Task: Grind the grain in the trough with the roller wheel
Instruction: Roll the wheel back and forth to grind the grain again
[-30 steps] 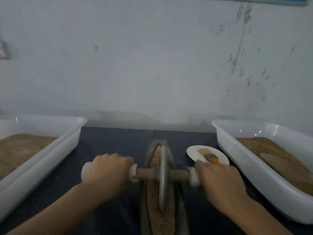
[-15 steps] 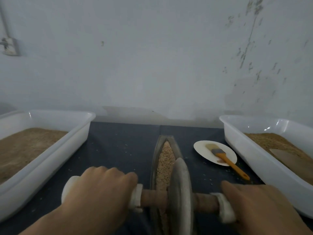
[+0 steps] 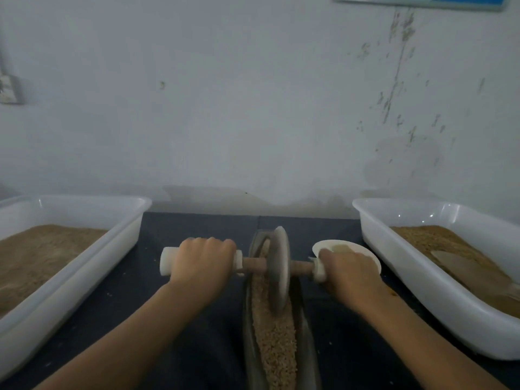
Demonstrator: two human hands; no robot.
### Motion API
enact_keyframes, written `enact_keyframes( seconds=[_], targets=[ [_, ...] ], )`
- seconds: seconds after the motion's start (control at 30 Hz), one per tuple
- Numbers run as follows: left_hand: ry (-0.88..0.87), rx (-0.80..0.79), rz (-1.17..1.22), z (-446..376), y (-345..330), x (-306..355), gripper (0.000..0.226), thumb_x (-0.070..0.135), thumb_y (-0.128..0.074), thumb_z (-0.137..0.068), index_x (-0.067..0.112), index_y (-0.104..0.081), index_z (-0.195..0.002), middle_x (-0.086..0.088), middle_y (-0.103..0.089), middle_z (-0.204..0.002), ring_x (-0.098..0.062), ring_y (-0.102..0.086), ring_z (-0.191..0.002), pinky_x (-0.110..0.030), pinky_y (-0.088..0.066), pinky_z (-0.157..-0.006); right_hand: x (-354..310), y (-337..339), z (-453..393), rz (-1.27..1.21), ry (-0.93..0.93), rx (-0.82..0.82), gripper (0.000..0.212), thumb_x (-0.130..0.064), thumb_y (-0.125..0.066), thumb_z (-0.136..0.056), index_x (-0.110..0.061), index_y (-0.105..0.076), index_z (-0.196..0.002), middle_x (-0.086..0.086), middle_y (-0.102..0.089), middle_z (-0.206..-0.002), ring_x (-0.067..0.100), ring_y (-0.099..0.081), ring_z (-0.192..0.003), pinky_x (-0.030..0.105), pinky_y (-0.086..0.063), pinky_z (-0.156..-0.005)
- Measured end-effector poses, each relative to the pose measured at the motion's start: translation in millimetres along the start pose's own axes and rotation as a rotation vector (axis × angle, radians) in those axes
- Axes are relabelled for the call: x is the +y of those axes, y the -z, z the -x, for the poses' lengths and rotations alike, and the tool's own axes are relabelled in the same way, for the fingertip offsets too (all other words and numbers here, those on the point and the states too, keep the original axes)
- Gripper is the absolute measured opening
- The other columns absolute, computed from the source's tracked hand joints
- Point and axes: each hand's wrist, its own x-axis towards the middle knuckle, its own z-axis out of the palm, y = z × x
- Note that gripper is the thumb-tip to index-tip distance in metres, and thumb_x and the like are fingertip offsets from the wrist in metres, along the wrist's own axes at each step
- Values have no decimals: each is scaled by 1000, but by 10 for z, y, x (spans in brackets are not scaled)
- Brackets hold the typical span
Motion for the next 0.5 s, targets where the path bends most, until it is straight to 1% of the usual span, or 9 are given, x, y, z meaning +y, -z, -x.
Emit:
enact_keyframes(
  seconds=[0.03,0.1,0.17,0.23,0.3,0.37,0.43,0.47,0.5],
  targets=[
    [-27,-26,6,99,68,4,20,36,-62,-85,29,-43,-90,9,-59,-89,-14,-56,-78,-30,-35,-67,10,31,142,-15,21,-41,18,-42,-60,-84,-34,-45,-90,-7,-54,-84,13,-49,-75,28,-34,-61],
    [-59,-133,81,388,197,-16,22,40,-59,-85,35,-37,-85,11,-51,-83,-12,-51,-76,-30,-34,-67,42,160,458,-24,105,-112,25,-44,-60,-83,-40,-35,-86,-10,-50,-80,6,-43,-69,24,-29,-58],
    [-89,-223,143,695,320,-65,26,50,-56,-84,40,-32,-82,14,-44,-78,-8,-44,-73,-30,-32,-66,51,379,713,-11,172,-188,32,-45,-56,-84,-44,-25,-79,-15,-41,-73,0,-37,-63,21,-31,-58],
    [-117,-206,128,881,370,-106,26,57,-50,-83,41,-29,-83,14,-47,-82,-7,-49,-77,-30,-31,-66,33,556,846,-5,194,-288,33,-45,-52,-88,-44,-20,-79,-19,-31,-73,-2,-31,-62,17,-27,-59],
    [-115,-206,116,913,378,-93,26,58,-48,-83,40,-29,-85,14,-48,-84,-7,-54,-83,-31,-33,-67,0,579,852,-6,163,-348,33,-43,-52,-90,-43,-19,-85,-19,-31,-74,0,-36,-68,20,-30,-63],
    [-86,-179,101,814,327,-55,27,57,-50,-83,39,-29,-83,14,-44,-78,-7,-50,-76,-30,-31,-65,-31,472,777,-10,135,-243,31,-45,-54,-87,-40,-24,-85,-15,-39,-74,3,-40,-70,24,-34,-63],
    [-35,-99,71,593,180,-34,28,52,-52,-83,37,-29,-81,12,-40,-72,-8,-44,-68,-30,-29,-62,-16,273,594,-1,82,-128,29,-46,-58,-83,-38,-30,-83,-11,-45,-74,6,-41,-65,24,-34,-57],
    [-13,-73,73,447,90,-34,27,48,-54,-84,37,-30,-81,12,-44,-74,-9,-44,-68,-30,-30,-62,2,168,460,9,61,-83,30,-47,-61,-81,-37,-33,-83,-10,-47,-73,8,-42,-64,26,-33,-54],
    [0,-50,69,293,9,-35,26,44,-56,-84,36,-32,-82,11,-51,-77,-11,-49,-70,-31,-32,-63,17,66,327,28,53,-30,30,-47,-63,-79,-36,-35,-82,-8,-49,-73,11,-43,-64,27,-31,-52]
  ],
)
